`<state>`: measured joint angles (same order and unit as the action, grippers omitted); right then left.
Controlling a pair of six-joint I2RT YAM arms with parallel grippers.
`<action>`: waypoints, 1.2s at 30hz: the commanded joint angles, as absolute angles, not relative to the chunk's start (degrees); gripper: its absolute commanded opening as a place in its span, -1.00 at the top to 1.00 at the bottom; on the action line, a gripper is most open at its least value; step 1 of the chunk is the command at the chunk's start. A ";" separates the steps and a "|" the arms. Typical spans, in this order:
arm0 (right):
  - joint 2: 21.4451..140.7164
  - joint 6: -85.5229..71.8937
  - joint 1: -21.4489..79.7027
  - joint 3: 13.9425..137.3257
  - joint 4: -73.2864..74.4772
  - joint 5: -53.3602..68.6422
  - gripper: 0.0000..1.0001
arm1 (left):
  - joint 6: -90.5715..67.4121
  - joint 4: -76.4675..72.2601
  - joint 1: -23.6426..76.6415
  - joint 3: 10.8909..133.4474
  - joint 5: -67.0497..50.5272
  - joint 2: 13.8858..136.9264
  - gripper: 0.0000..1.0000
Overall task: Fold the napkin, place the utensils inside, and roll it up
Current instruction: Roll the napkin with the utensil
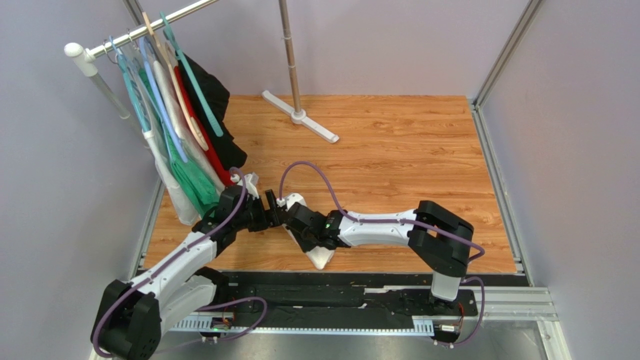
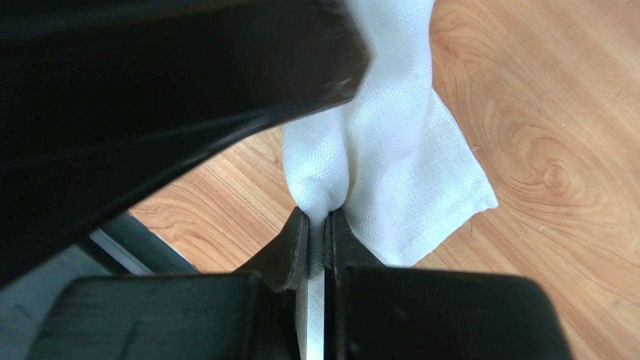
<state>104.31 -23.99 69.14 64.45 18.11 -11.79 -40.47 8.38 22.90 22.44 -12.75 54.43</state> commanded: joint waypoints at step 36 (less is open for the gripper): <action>105.64 -33.13 48.26 54.05 2.56 39.18 1.00 | -37.08 0.36 20.57 17.32 -21.97 48.68 -0.74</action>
